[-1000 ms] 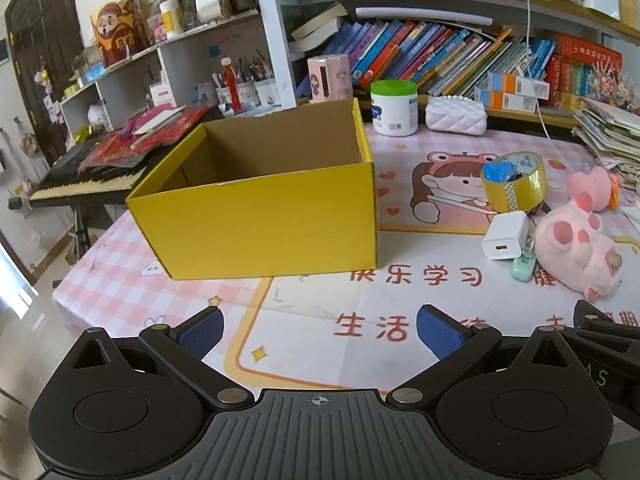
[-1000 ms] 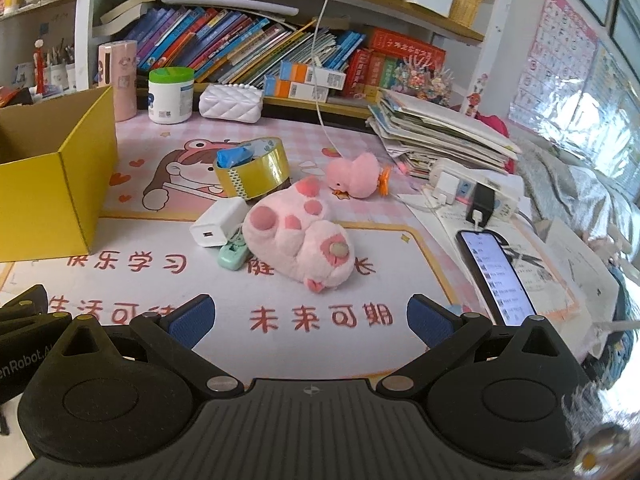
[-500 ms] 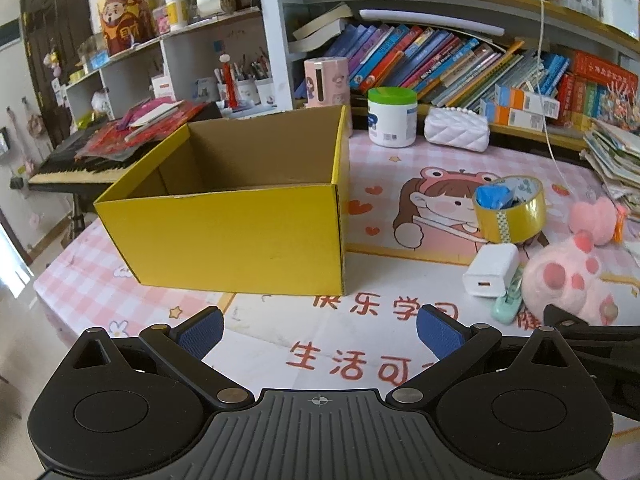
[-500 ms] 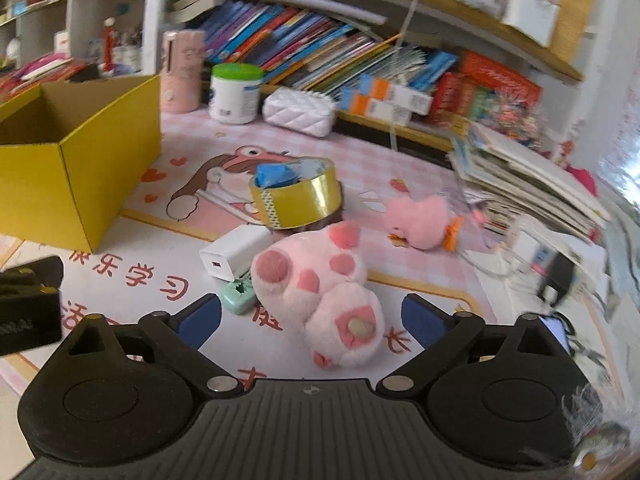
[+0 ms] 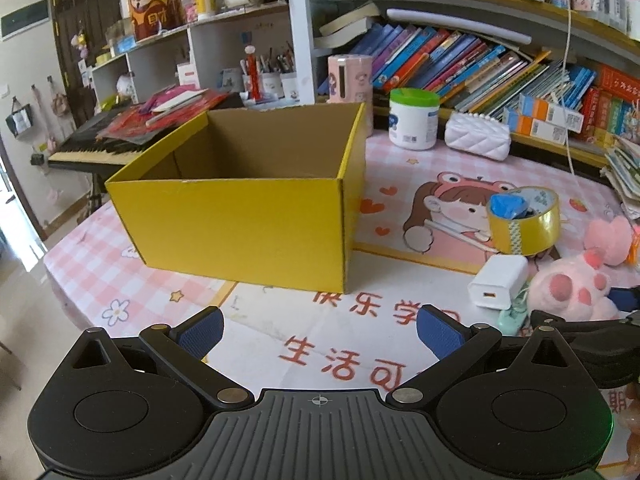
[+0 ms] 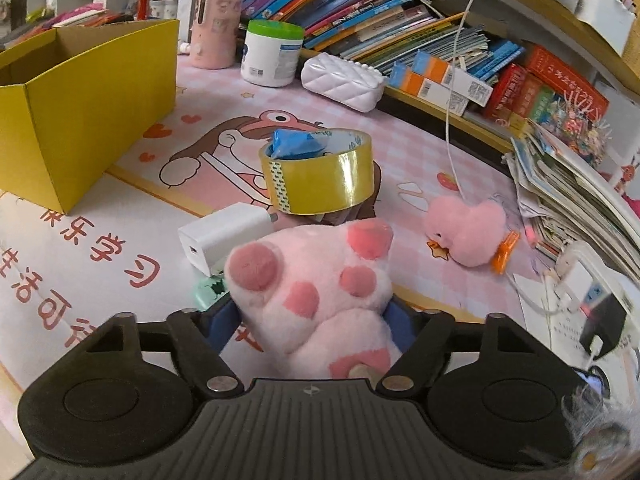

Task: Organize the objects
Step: 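Grasp the large pink pig plush with the right tool while the left tool grasps the white charger cube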

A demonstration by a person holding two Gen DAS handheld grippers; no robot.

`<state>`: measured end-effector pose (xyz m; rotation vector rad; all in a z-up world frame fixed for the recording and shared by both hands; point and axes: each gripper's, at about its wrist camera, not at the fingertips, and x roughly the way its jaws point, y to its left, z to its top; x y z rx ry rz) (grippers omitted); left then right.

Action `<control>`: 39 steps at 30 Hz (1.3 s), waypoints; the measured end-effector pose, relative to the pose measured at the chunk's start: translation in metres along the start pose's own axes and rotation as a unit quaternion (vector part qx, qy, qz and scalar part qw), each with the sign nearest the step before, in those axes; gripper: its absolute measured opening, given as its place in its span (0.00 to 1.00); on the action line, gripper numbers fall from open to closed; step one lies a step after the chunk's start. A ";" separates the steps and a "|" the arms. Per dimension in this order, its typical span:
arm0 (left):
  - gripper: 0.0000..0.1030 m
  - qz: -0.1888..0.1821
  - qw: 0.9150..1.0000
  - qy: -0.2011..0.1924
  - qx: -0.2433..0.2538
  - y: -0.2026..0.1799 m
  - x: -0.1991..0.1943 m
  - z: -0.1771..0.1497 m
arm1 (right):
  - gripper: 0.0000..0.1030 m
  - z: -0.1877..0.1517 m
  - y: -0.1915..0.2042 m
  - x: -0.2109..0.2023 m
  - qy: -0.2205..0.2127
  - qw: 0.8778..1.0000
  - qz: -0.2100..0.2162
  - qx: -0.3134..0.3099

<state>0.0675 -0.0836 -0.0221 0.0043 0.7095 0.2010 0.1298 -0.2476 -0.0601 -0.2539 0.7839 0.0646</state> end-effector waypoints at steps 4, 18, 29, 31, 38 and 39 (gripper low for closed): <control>1.00 -0.009 1.000 -0.007 0.004 -0.012 0.000 0.002 | 0.63 0.003 -0.018 -0.011 -0.008 0.999 0.034 0.029; 0.94 -0.085 0.995 0.020 0.044 -0.083 0.020 0.011 | 0.63 -0.006 -0.093 -0.060 -0.060 0.990 -0.011 0.126; 0.62 -0.115 0.990 0.043 0.065 -0.119 0.043 0.012 | 0.63 -0.014 -0.106 -0.059 -0.071 0.991 -0.010 0.113; 0.62 -0.111 0.991 0.048 0.050 -0.120 0.052 0.017 | 0.63 -0.013 -0.107 -0.057 -0.068 0.991 -0.009 0.112; 0.62 -0.115 0.990 0.083 0.026 -0.126 0.088 0.027 | 0.63 -0.011 -0.111 -0.051 -0.063 0.993 -0.002 0.103; 0.62 -0.115 0.989 0.088 0.019 -0.125 0.093 0.027 | 0.63 -0.011 -0.110 -0.050 -0.063 0.993 -0.001 0.102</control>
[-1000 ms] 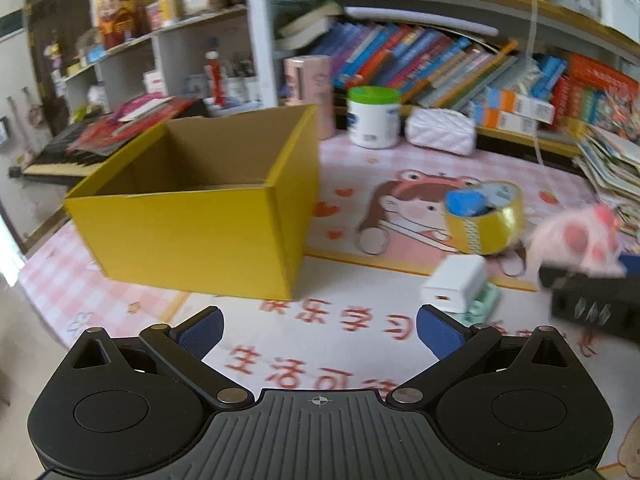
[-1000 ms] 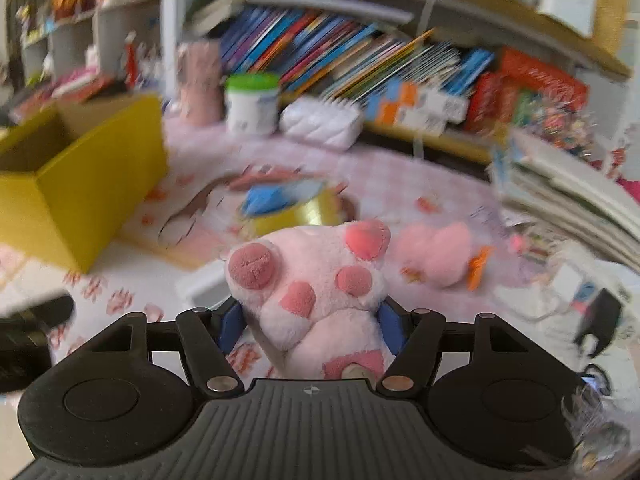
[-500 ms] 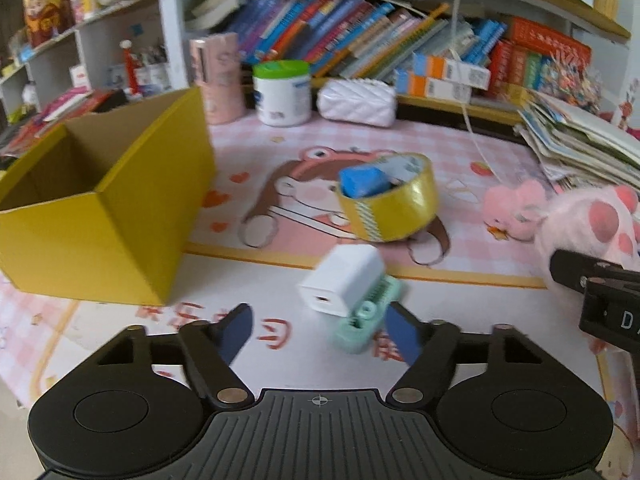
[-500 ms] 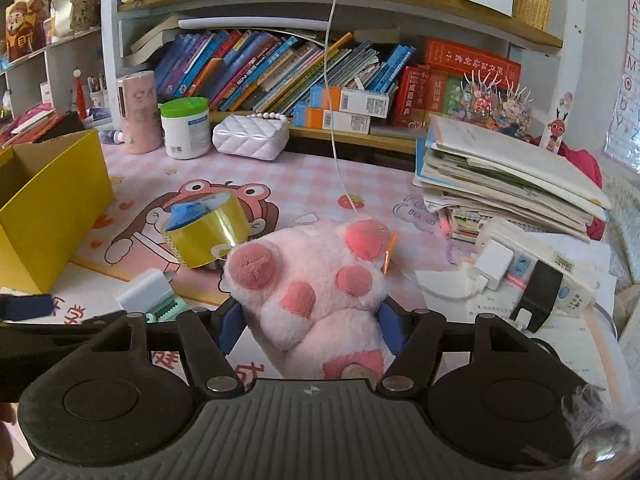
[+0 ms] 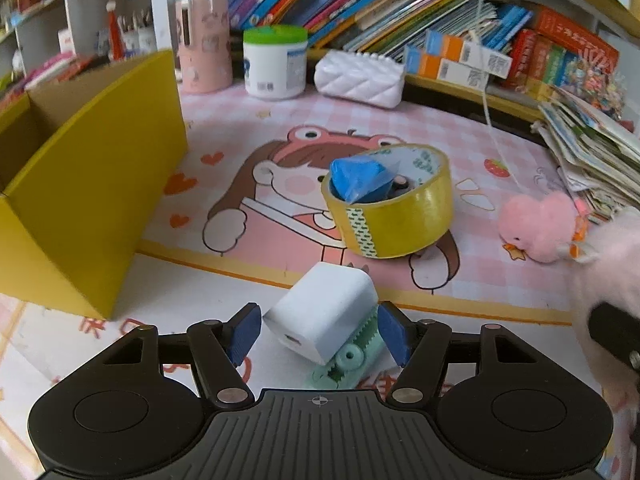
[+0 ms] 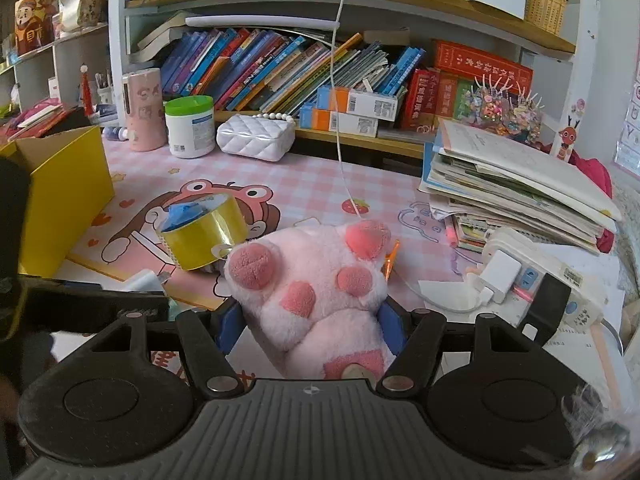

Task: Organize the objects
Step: 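Carry the pink pig plush and white charger over the yellow box with both tools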

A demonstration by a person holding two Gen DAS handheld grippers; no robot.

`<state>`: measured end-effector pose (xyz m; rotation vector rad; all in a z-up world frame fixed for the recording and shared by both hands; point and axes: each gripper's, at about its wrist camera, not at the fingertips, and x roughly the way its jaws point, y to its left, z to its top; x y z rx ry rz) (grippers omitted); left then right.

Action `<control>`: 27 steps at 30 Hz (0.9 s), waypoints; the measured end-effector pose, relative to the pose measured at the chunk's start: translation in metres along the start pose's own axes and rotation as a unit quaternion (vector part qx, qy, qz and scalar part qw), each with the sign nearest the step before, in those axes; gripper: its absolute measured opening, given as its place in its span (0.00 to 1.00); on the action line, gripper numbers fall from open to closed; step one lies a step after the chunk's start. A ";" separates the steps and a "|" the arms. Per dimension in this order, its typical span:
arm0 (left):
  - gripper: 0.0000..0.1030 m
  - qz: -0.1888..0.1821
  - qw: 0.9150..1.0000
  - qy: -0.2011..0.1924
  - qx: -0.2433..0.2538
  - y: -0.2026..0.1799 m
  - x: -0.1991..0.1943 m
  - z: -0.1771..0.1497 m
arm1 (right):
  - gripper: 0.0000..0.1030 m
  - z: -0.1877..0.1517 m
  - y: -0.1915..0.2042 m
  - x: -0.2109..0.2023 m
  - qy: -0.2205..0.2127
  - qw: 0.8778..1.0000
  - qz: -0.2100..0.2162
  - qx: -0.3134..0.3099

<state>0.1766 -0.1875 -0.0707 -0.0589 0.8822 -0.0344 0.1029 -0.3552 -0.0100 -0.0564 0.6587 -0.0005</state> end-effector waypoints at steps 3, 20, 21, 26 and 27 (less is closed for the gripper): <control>0.62 -0.015 1.000 0.005 -0.020 0.006 0.007 0.003 | 0.63 0.000 0.002 0.000 0.001 1.000 0.005 -0.006; 0.41 -0.042 0.998 -0.032 -0.043 0.040 -0.049 -0.007 | 0.63 -0.003 0.036 0.000 0.024 0.999 0.029 -0.010; 0.41 -0.040 0.998 -0.032 -0.044 0.043 -0.052 -0.009 | 0.63 -0.005 0.039 0.000 0.029 0.999 0.031 -0.010; 0.41 -0.034 0.997 -0.047 -0.054 0.060 -0.071 -0.015 | 0.63 -0.009 0.054 -0.004 0.038 0.998 0.041 -0.010; 0.41 -0.033 0.997 -0.049 -0.055 0.062 -0.073 -0.017 | 0.63 -0.010 0.057 -0.005 0.039 0.998 0.042 -0.010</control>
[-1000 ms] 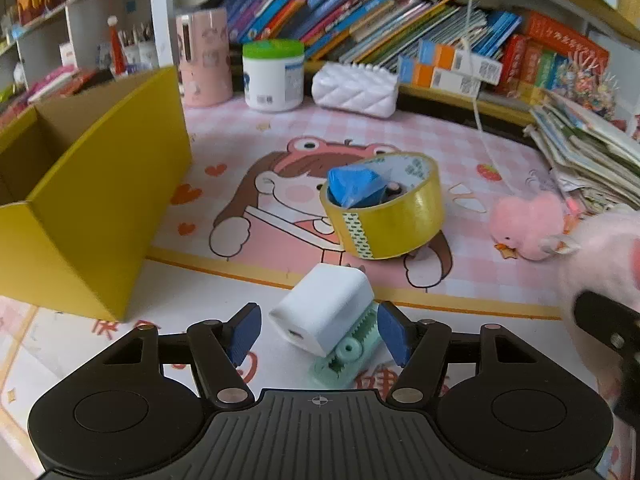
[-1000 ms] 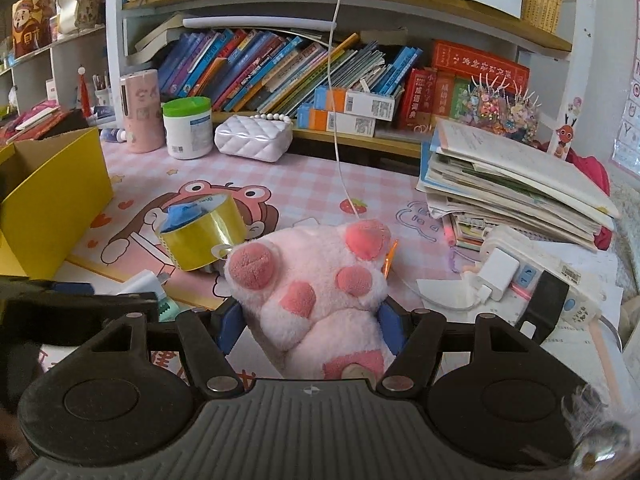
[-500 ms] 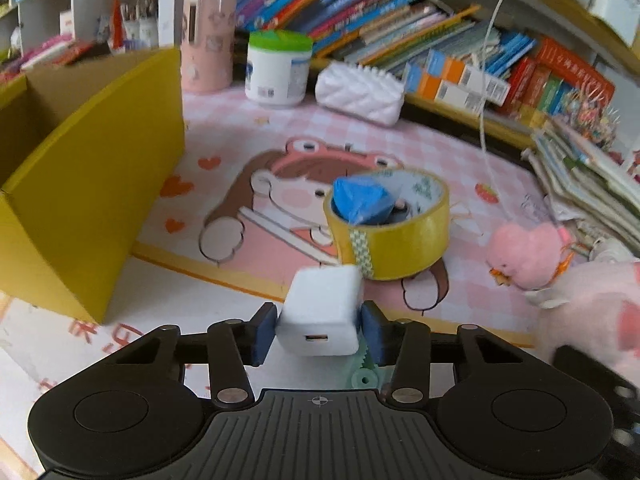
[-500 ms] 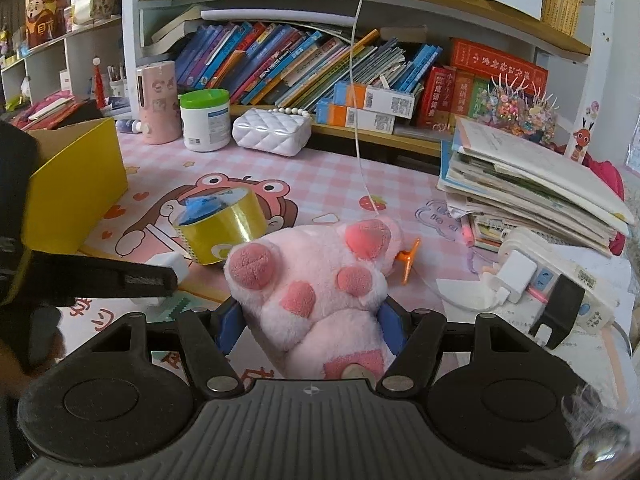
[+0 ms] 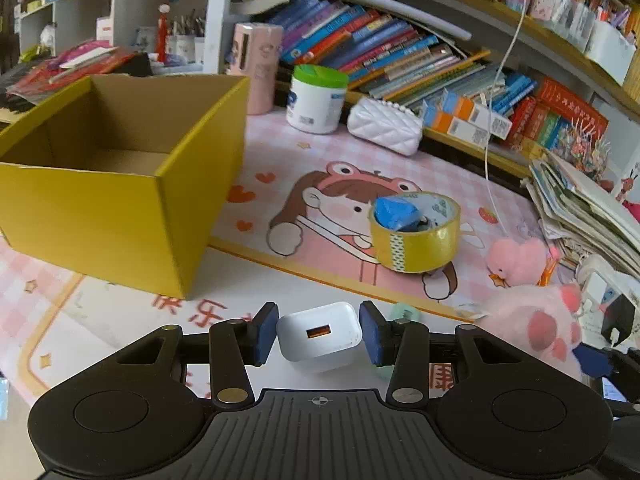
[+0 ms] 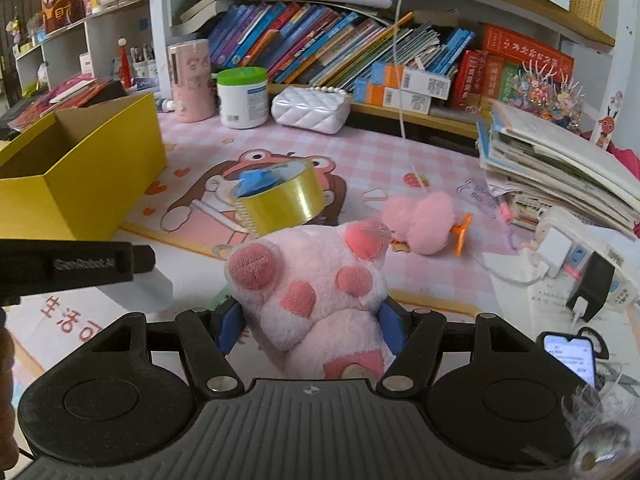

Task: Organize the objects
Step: 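Carry the pink pig plush and white charger over the yellow box with both tools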

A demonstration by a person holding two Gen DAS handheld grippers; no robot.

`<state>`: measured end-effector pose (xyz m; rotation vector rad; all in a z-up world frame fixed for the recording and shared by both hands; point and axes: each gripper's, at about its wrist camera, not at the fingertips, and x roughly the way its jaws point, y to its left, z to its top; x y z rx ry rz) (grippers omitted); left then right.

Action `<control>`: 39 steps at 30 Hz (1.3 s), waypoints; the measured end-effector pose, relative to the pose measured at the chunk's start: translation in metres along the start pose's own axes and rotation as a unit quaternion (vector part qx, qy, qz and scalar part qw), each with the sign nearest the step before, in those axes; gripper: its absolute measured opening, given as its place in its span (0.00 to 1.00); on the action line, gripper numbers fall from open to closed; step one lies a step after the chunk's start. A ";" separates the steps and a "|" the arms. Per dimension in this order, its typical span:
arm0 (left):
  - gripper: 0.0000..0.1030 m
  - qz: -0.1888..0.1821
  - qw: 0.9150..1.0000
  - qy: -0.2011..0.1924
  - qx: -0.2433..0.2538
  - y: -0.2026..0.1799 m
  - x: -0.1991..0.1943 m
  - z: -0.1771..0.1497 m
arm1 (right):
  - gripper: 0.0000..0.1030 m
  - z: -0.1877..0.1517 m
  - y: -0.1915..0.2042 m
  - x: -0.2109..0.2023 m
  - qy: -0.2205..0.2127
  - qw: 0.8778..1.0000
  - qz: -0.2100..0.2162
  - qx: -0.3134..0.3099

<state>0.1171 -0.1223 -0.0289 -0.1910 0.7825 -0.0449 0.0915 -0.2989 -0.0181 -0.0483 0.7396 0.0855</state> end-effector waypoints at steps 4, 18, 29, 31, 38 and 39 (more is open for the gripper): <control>0.41 0.006 1.000 -0.004 -0.008 0.013 -0.010 -0.003 | 0.63 -0.002 0.012 -0.001 0.009 1.000 0.005 -0.004; 0.41 -0.011 1.000 -0.028 -0.004 0.066 -0.054 -0.009 | 0.63 -0.013 0.077 -0.022 0.020 1.000 0.000 -0.002; 0.41 0.010 0.999 -0.042 0.023 0.120 -0.085 -0.014 | 0.63 -0.016 0.153 -0.028 0.035 0.998 -0.038 0.025; 0.41 0.017 0.998 -0.045 0.027 0.131 -0.089 -0.016 | 0.63 -0.017 0.168 -0.029 0.035 0.998 -0.037 0.030; 0.41 0.043 0.997 -0.056 0.025 0.176 -0.108 -0.021 | 0.63 -0.019 0.221 -0.037 0.028 0.999 -0.021 0.017; 0.41 0.046 0.997 -0.057 0.024 0.181 -0.110 -0.022 | 0.63 -0.019 0.227 -0.038 0.026 0.999 -0.019 0.015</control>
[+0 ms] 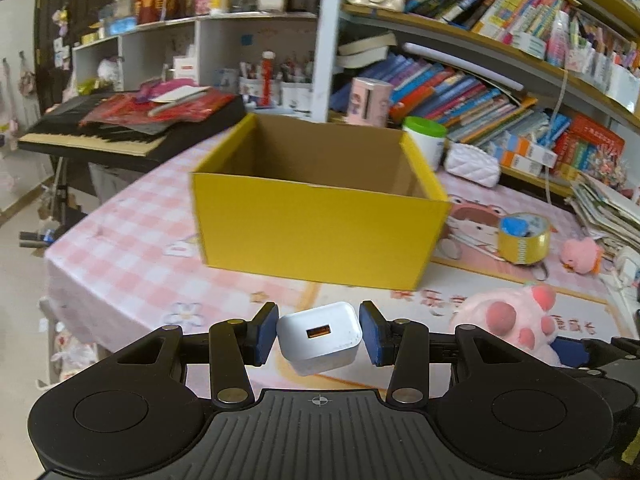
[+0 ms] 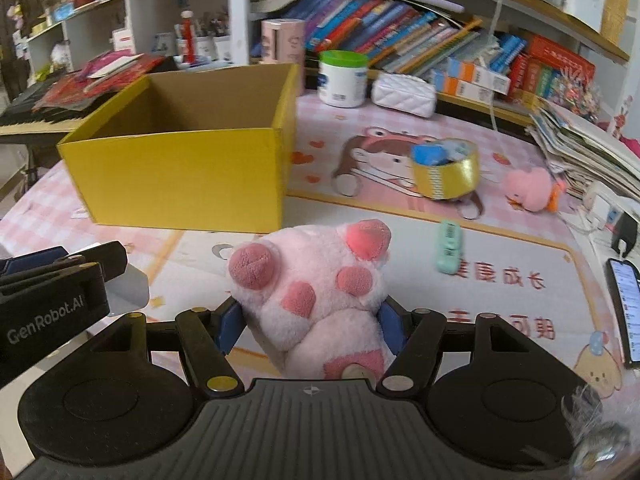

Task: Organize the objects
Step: 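Carry the pink pig plush and white charger over the yellow box with both tools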

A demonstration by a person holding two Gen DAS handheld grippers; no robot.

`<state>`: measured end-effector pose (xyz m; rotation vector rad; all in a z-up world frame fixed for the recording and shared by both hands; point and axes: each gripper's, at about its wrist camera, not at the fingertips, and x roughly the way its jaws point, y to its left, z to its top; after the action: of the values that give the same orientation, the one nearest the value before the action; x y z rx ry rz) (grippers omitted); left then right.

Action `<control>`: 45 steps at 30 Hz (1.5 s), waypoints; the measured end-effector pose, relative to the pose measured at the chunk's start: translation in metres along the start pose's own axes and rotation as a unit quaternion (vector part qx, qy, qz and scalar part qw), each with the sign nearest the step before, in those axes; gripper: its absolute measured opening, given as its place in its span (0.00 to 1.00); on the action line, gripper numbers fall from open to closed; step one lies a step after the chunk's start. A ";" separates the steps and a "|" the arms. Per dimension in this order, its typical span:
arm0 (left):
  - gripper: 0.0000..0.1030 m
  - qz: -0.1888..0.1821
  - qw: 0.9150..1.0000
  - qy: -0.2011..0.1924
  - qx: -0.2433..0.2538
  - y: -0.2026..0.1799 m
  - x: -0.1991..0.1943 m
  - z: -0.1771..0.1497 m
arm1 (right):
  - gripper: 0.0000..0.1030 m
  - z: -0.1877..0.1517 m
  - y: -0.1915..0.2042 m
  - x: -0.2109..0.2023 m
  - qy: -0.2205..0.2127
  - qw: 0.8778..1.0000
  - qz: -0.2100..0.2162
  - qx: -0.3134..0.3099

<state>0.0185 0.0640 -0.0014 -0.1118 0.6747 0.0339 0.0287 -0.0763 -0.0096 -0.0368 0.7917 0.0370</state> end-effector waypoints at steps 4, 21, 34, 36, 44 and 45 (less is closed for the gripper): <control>0.41 0.008 1.000 -0.009 -0.007 0.021 -0.007 0.000 | 0.63 0.000 0.023 -0.005 -0.002 1.000 0.009 -0.007; 0.41 0.001 0.998 -0.060 -0.016 0.060 -0.027 0.021 | 0.63 0.018 0.067 -0.023 -0.022 0.999 0.022 -0.013; 0.41 -0.008 0.993 -0.117 -0.023 0.054 -0.007 0.083 | 0.63 0.084 0.069 -0.015 -0.081 0.995 0.058 -0.003; 0.41 -0.006 0.991 -0.129 -0.021 0.051 0.000 0.098 | 0.63 0.100 0.068 -0.013 -0.093 0.994 0.063 -0.004; 0.41 0.005 0.991 -0.129 -0.016 0.037 0.039 0.130 | 0.63 0.148 0.061 0.030 -0.106 0.992 0.068 -0.011; 0.41 0.005 0.992 -0.121 -0.016 0.036 0.047 0.130 | 0.63 0.150 0.061 0.037 -0.102 0.992 0.067 -0.014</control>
<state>0.1338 0.1143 0.0670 -0.1325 0.4318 0.0659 0.1589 -0.0080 0.0680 -0.0068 0.5876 0.1769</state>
